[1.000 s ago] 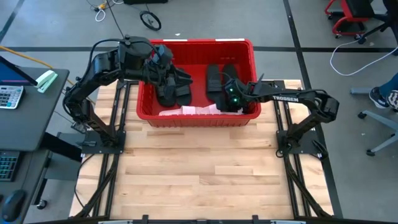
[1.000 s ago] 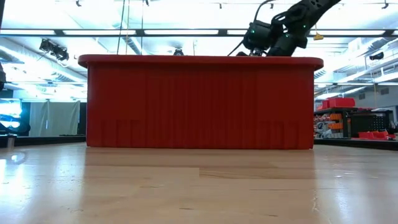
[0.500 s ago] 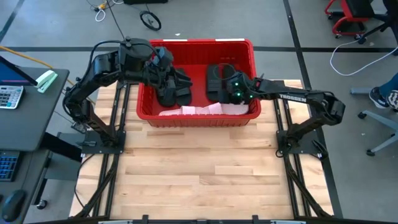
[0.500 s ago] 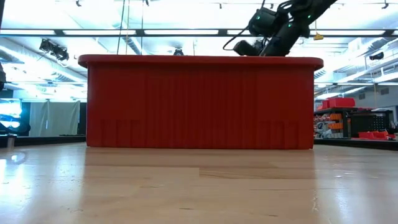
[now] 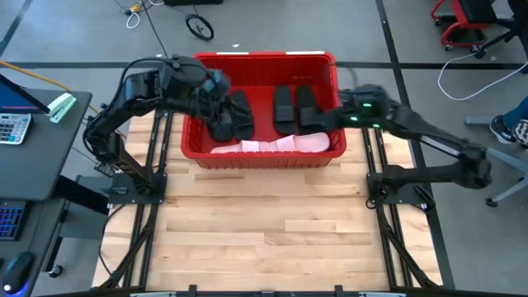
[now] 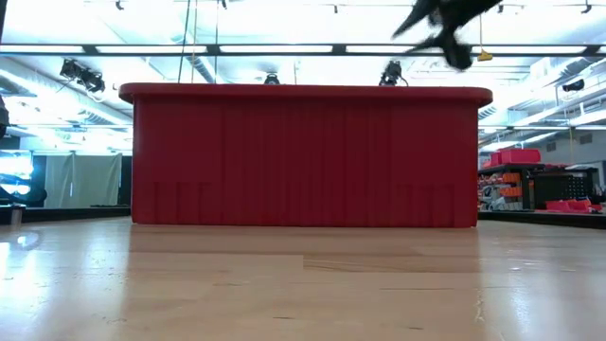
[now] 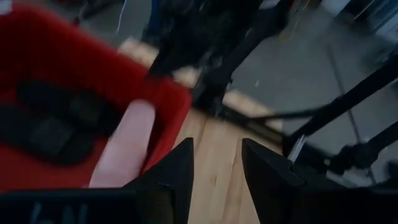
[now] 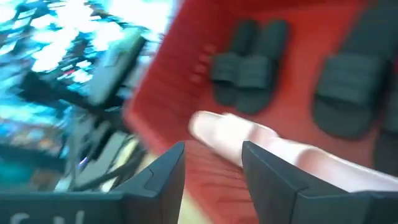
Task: Pick and place slides into bin
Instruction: Return to Home Position
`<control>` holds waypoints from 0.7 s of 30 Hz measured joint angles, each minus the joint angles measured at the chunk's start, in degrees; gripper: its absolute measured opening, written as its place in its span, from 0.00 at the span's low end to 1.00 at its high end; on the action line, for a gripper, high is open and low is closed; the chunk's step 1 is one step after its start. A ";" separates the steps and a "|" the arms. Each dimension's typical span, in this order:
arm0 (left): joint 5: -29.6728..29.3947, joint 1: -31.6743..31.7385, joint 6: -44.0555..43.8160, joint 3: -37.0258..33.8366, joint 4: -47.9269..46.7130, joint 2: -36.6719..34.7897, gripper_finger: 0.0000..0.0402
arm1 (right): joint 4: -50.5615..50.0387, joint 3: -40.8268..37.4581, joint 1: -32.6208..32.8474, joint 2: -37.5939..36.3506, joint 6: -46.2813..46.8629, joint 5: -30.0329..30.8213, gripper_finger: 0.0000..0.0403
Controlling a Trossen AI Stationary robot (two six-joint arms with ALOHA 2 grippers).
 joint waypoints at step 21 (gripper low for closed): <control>-24.34 -4.17 -2.81 -1.06 -22.44 -24.77 0.34 | -9.62 -4.30 14.13 -37.34 -28.75 5.70 0.41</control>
